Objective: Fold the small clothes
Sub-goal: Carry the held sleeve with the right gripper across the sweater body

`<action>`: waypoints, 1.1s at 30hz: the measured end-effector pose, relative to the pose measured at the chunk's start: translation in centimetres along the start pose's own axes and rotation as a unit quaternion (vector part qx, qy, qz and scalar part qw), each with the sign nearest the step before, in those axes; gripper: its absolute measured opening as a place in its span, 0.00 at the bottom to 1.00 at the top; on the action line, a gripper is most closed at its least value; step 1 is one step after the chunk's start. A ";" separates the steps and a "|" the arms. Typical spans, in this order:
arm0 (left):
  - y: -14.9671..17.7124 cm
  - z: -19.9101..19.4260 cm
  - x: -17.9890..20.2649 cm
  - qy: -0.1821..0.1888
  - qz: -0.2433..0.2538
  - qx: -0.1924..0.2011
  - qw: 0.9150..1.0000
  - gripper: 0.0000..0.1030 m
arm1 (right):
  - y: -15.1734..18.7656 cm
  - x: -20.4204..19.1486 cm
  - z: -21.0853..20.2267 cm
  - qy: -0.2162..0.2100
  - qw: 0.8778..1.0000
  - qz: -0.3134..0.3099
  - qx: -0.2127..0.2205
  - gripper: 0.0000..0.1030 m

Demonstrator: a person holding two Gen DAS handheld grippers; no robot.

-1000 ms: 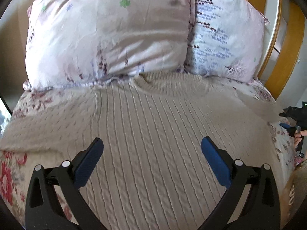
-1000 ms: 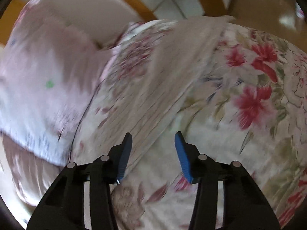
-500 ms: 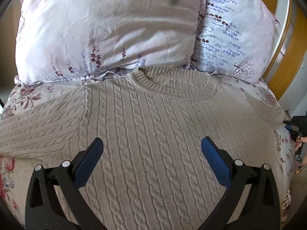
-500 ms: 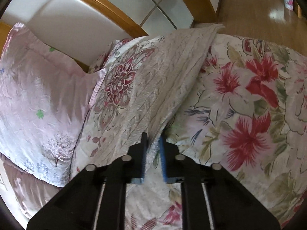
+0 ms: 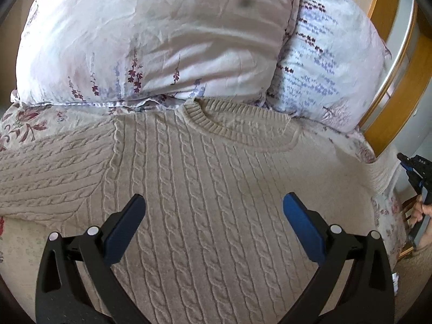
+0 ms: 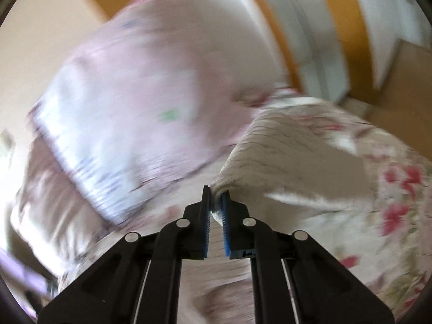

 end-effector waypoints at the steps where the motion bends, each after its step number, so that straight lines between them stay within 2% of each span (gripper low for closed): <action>1: -0.1 -0.1 0.0 0.002 -0.002 0.003 1.000 0.98 | 0.7 -1.5 -0.1 -0.017 1.000 -0.013 -0.007 0.08; 5: -0.1 -0.1 -0.3 0.004 -0.014 0.006 1.000 0.98 | 5.3 -8.2 1.4 -0.088 0.991 -0.076 -0.069 0.08; 7: 0.0 0.1 -0.5 0.010 -0.022 0.000 1.000 0.98 | 9.1 -11.0 3.1 -0.110 0.981 -0.110 -0.118 0.08; 9: 0.3 0.4 -0.7 0.020 -0.029 -0.008 0.999 0.98 | 12.9 -12.2 5.3 -0.109 0.970 -0.134 -0.172 0.08; 11: 0.5 0.6 -0.6 0.037 -0.035 -0.015 0.999 0.98 | 15.7 -12.4 6.8 -0.092 0.964 -0.145 -0.205 0.08; 14: 0.7 0.5 -0.6 0.059 -0.039 -0.015 0.997 0.98 | 16.9 -11.2 8.0 -0.087 0.961 -0.120 -0.233 0.11; 15: 0.7 0.4 -0.6 0.063 -0.041 -0.014 0.997 0.98 | 16.7 -11.0 8.0 -0.094 0.962 -0.103 -0.234 0.18; 16: 0.7 0.4 -0.6 0.067 -0.044 -0.013 0.997 0.98 | 16.1 -10.5 7.7 -0.103 0.963 -0.078 -0.238 0.31; 18: 0.6 0.3 -0.8 0.074 -0.052 -0.012 0.996 0.98 | 15.2 -9.7 7.2 -0.113 0.965 -0.040 -0.232 0.45; 20: 0.6 0.4 -0.9 0.080 -0.062 -0.015 0.995 0.98 | 13.9 -8.9 7.0 -0.111 0.971 -0.006 -0.213 0.46; 26: 1.0 0.9 -1.7 0.097 -0.093 -0.036 0.990 0.98 | 10.7 -5.4 7.3 -0.052 0.982 0.072 -0.167 0.44; 28: 1.0 0.9 -2.2 0.097 -0.102 -0.039 0.989 0.98 | 9.9 -5.4 7.7 -0.022 0.987 0.068 -0.146 0.21; 31: 1.0 0.5 -2.6 0.101 -0.111 -0.034 0.988 0.98 | 8.8 -7.4 7.1 0.013 0.994 0.010 -0.109 0.11; 33: 0.9 0.2 -2.9 0.109 -0.119 -0.028 0.987 0.98 | 8.8 -11.3 5.9 -0.010 0.995 -0.049 -0.081 0.11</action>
Point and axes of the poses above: each gripper's, at about its wrist camera, not at the fingertips, and z roughly the way its jaws point, x to its right, y to its underside, the point moved 5 cm from there along z, roughly the way its jaws point
